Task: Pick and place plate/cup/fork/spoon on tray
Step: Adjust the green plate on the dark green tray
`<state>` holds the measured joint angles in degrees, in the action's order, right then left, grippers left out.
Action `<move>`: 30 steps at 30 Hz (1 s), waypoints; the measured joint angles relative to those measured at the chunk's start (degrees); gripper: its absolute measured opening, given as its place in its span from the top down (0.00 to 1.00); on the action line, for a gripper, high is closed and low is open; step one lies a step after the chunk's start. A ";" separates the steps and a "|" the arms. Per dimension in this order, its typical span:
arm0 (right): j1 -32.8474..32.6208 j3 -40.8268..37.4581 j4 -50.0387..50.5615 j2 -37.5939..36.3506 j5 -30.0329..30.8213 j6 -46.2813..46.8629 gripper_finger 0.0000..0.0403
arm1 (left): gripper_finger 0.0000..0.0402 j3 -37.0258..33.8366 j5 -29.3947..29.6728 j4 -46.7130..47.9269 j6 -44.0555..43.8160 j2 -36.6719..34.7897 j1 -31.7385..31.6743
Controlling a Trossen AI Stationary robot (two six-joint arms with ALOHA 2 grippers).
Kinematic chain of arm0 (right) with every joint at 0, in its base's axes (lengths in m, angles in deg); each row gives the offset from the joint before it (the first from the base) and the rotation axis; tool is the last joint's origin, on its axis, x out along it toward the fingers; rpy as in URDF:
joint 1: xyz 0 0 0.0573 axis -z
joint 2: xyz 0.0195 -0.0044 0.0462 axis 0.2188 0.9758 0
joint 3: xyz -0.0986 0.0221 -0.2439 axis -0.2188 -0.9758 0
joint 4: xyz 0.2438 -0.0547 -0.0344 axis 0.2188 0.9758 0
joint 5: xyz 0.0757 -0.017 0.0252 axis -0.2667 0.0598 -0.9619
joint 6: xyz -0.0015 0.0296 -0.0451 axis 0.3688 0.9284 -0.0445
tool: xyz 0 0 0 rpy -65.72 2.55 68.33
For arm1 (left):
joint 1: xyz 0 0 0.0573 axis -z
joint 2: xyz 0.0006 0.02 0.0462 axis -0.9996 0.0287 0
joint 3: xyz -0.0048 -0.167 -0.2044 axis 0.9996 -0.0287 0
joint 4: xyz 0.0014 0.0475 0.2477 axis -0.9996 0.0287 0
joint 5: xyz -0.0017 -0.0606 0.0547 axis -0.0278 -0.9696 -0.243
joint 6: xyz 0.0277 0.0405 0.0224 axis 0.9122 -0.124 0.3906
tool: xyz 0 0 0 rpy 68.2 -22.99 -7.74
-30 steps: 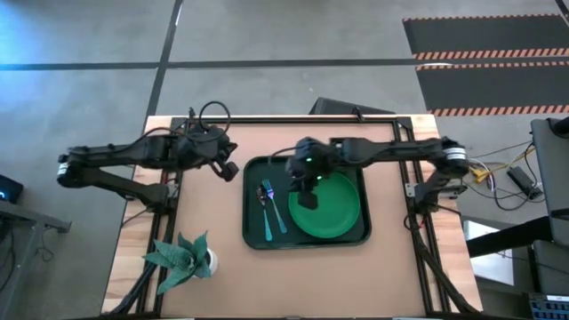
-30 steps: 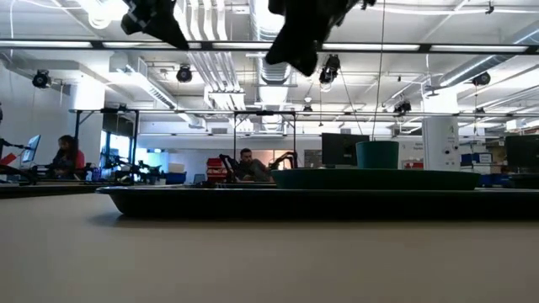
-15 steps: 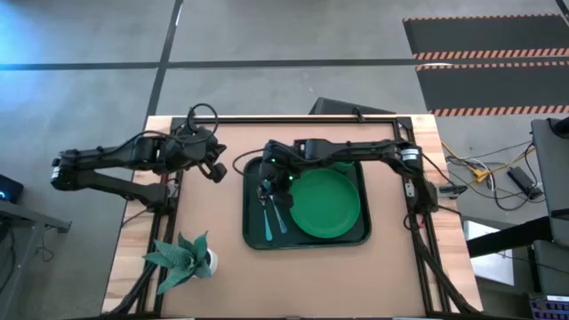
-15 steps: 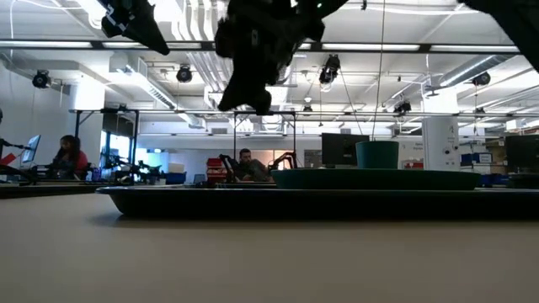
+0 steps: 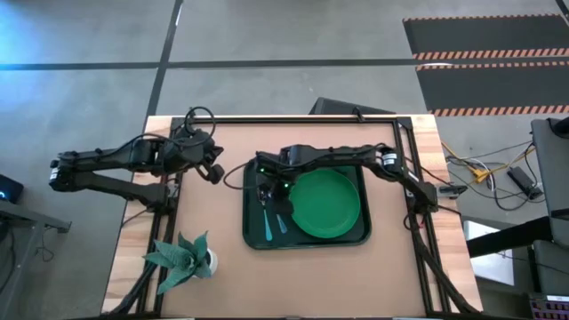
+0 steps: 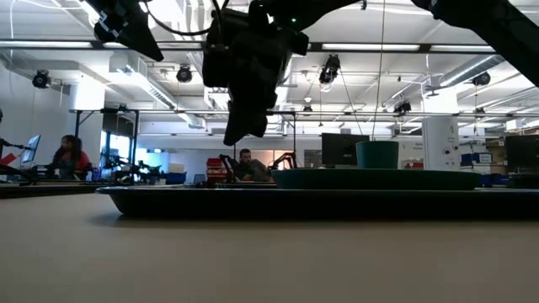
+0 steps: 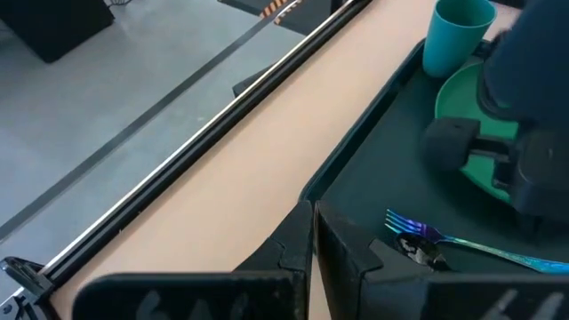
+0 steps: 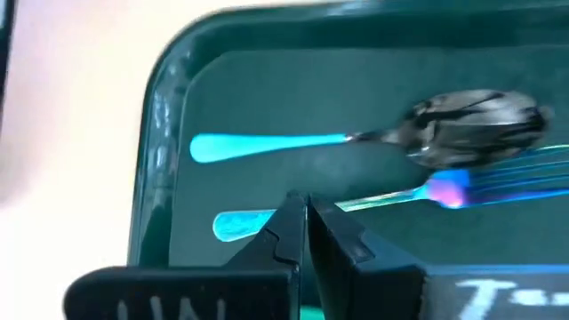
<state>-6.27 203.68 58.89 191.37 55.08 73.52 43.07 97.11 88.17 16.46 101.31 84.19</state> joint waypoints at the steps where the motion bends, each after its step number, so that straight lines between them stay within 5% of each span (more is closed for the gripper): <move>1: -0.15 -0.42 0.04 0.04 0.02 -0.33 0.98 | 1.00 0.00 0.02 -0.01 0.00 0.13 0.00; 24: -1.48 -1.85 -2.80 -0.01 -6.44 -3.45 0.98 | 1.00 0.02 0.05 -0.97 -0.04 3.06 0.00; 30: -1.48 -0.61 -2.45 -2.91 0.72 -3.65 0.98 | 1.00 0.04 0.47 -0.95 -0.11 2.03 0.00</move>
<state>-7.76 203.07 56.44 188.46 55.80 69.87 43.11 97.58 87.22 16.35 103.34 84.19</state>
